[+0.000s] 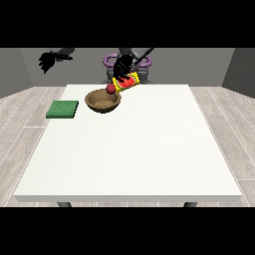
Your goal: Pick the cup and pour the ball into the bowl, then pick the bowl and place it on the pad
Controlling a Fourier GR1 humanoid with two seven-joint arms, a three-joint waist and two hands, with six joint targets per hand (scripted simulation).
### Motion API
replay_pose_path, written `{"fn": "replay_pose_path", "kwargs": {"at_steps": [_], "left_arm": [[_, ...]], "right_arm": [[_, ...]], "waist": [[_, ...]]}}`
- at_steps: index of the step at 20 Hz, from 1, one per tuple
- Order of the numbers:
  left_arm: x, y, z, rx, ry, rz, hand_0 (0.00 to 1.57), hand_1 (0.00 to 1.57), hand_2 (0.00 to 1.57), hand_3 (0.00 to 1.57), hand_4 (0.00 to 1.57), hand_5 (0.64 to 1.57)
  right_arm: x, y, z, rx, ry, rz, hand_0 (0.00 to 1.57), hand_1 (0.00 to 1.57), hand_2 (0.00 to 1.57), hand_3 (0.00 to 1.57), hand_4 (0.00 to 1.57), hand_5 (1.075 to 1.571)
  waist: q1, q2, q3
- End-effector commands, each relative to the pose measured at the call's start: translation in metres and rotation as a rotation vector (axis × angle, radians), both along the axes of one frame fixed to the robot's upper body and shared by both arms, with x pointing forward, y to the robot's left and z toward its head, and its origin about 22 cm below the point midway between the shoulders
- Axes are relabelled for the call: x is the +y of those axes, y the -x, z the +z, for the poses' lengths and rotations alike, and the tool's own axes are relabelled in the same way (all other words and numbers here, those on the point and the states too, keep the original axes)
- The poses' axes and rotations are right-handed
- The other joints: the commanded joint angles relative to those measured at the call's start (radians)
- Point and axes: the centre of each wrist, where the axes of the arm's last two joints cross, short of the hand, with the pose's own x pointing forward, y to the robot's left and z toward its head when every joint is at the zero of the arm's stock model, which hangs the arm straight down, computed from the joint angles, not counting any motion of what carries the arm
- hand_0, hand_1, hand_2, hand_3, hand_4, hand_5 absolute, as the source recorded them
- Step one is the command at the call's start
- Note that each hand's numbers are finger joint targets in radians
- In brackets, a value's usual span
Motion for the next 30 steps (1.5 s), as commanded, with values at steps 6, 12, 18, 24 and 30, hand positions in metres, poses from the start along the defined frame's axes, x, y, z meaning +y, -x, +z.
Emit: {"fn": "replay_pose_path", "kwargs": {"at_steps": [6,12,18,24,30], "left_arm": [[0.008,-0.009,0.031,0.047,0.583,0.138,1.50,1.50,1.57,1.57,1.57,1.092],[0.045,0.000,0.015,0.123,1.284,0.296,1.02,1.02,1.26,0.94,1.39,1.300],[0.072,0.021,0.004,0.201,1.893,0.337,0.00,0.00,0.00,0.00,0.00,1.550],[0.094,0.051,-0.017,0.389,2.141,0.056,0.00,0.00,0.00,0.00,0.00,1.565],[0.129,0.058,-0.030,0.522,2.180,-0.039,0.00,0.00,0.00,0.00,0.00,1.563]], "right_arm": [[-0.003,0.007,-0.006,0.083,-0.032,-0.053,0.00,0.00,0.00,0.00,0.00,1.567],[0.001,0.022,-0.019,0.101,-0.043,-0.103,0.00,0.00,0.00,0.00,0.22,1.565],[0.052,-0.012,-0.012,0.006,-0.078,-0.016,0.00,0.00,0.00,0.00,0.30,1.568],[0.110,-0.030,-0.012,-0.003,-0.076,-0.089,0.00,0.00,0.00,0.00,0.21,1.571],[0.140,-0.023,-0.040,0.025,-0.110,-0.152,0.00,0.00,0.00,0.00,0.32,1.569]], "waist": [[0.064,-0.024,-0.0082],[0.128,-0.018,-0.0150],[0.075,0.127,-0.0238],[0.161,0.181,-0.0092],[0.199,0.189,-0.0009]]}}
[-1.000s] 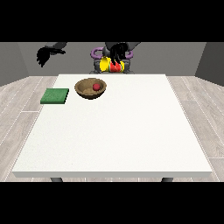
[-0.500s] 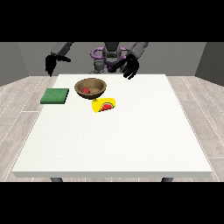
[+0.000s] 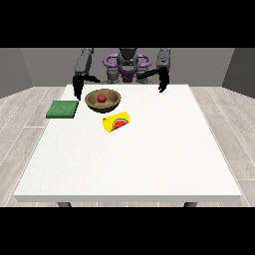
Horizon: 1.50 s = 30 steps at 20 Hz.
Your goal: Pick the cup and pour the ball into the bowl, then pick the bowl and place it on the pad
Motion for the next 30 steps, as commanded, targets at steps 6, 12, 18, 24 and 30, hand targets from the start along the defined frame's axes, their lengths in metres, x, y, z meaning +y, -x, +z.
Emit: {"fn": "replay_pose_path", "kwargs": {"at_steps": [6,12,18,24,30], "left_arm": [[0.048,-0.001,0.016,-0.068,0.072,-0.080,0.00,0.00,0.00,0.00,0.00,1.565],[0.073,0.009,0.008,-0.052,0.067,-0.083,0.00,0.00,0.00,0.00,0.00,1.565],[0.083,0.007,0.020,-0.088,0.067,-0.067,0.00,0.00,0.00,0.00,0.00,1.566],[0.046,0.006,0.039,-0.094,0.073,-0.123,0.00,0.00,0.00,0.00,0.08,1.571],[0.043,-0.004,0.052,-0.142,0.059,-0.177,0.00,0.00,0.00,0.00,0.66,1.531]], "right_arm": [[-0.010,-0.024,-0.009,-0.005,-0.014,-0.080,0.00,0.00,0.00,0.00,0.26,1.567],[-0.010,-0.015,-0.036,0.043,-0.005,-0.051,0.00,0.00,0.00,0.00,0.20,1.562],[0.011,-0.019,-0.049,-0.007,-0.020,-0.058,0.00,0.00,0.00,0.00,0.13,1.562],[0.000,0.018,-0.085,0.308,0.063,-0.268,1.45,1.45,1.57,0.00,0.47,1.512],[-0.017,0.016,-0.073,0.307,0.489,-0.325,1.57,1.57,1.57,1.56,0.94,1.558]], "waist": [[0.042,0.050,0.0046],[0.031,0.040,0.0046],[0.040,0.073,0.0047],[0.099,0.090,0.0056],[0.147,0.120,0.0003]]}}
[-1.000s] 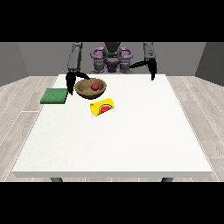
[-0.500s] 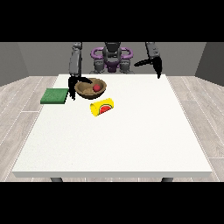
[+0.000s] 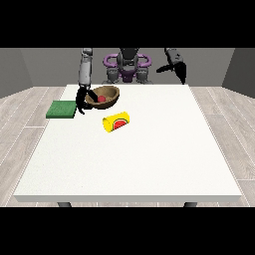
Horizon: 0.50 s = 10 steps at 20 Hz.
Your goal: Pick the cup and pour the ball into the bowl, then pick the bowl and place it on the pad
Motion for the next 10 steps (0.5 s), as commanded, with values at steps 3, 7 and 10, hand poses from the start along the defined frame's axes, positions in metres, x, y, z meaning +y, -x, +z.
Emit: {"fn": "replay_pose_path", "kwargs": {"at_steps": [3,7,10], "left_arm": [[0.005,0.006,-0.016,0.041,0.008,-0.003,0.00,0.00,0.00,0.00,0.82,1.497],[0.042,0.009,-0.036,0.140,0.035,0.053,0.00,0.00,0.00,0.00,0.96,1.422],[0.071,0.030,-0.078,0.251,0.037,0.185,0.00,0.00,0.00,0.00,0.99,1.419]], "right_arm": [[-0.008,0.022,-0.019,0.302,0.202,-0.121,1.57,1.57,1.57,1.38,0.91,1.563],[0.004,-0.017,0.016,0.375,0.167,-0.125,1.57,1.57,1.57,0.95,0.87,1.567],[0.023,-0.041,0.047,0.454,0.194,-0.039,1.57,1.57,1.57,0.97,0.82,1.564]], "waist": [[0.028,-0.020,0.0364],[-0.029,-0.111,0.0379],[-0.155,-0.235,0.0374]]}}
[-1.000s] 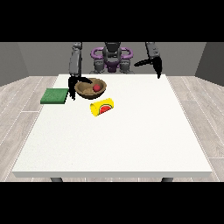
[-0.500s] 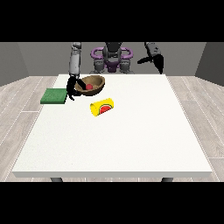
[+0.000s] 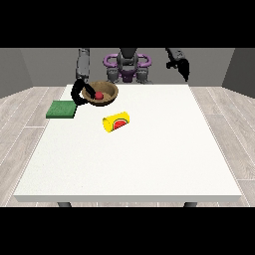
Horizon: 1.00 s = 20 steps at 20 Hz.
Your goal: Pick the cup and pour the ball into the bowl, then pick the bowl and place it on the pad
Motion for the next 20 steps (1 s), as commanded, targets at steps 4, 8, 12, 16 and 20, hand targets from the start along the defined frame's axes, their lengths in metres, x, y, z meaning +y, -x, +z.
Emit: {"fn": "replay_pose_path", "kwargs": {"at_steps": [4,8,12,16,20], "left_arm": [[0.029,0.020,-0.039,0.161,-0.009,0.155,0.00,0.00,0.00,0.00,1.00,1.404],[0.066,0.029,-0.028,0.097,0.004,0.113,0.00,0.00,0.00,0.00,1.00,1.410],[0.045,0.021,-0.028,0.047,0.018,0.110,0.00,0.00,0.00,0.00,1.02,1.431],[0.045,0.007,0.000,-0.029,0.030,0.068,0.00,0.00,0.00,0.00,1.15,1.463],[0.113,0.012,0.045,-0.098,0.063,0.083,0.00,0.00,0.00,0.00,1.31,1.525]], "right_arm": [[0.033,-0.041,0.055,0.185,0.014,0.060,1.57,1.57,1.57,0.89,0.81,1.567],[-0.017,-0.049,0.089,0.126,-0.048,0.004,1.57,1.57,1.57,0.77,0.79,1.570],[-0.021,-0.063,0.125,0.063,-0.053,-0.017,1.57,1.57,1.57,0.77,0.79,1.570],[-0.087,-0.048,0.130,-0.001,-0.038,-0.060,1.57,1.57,1.57,0.68,0.79,1.570],[-0.141,-0.008,0.107,-0.016,0.000,-0.109,1.57,1.57,1.57,0.00,0.91,1.571]], "waist": [[-0.161,-0.171,0.0114],[-0.120,-0.098,0.0124],[-0.111,-0.040,0.0125],[-0.066,0.046,0.0130],[-0.033,0.059,0.0139]]}}
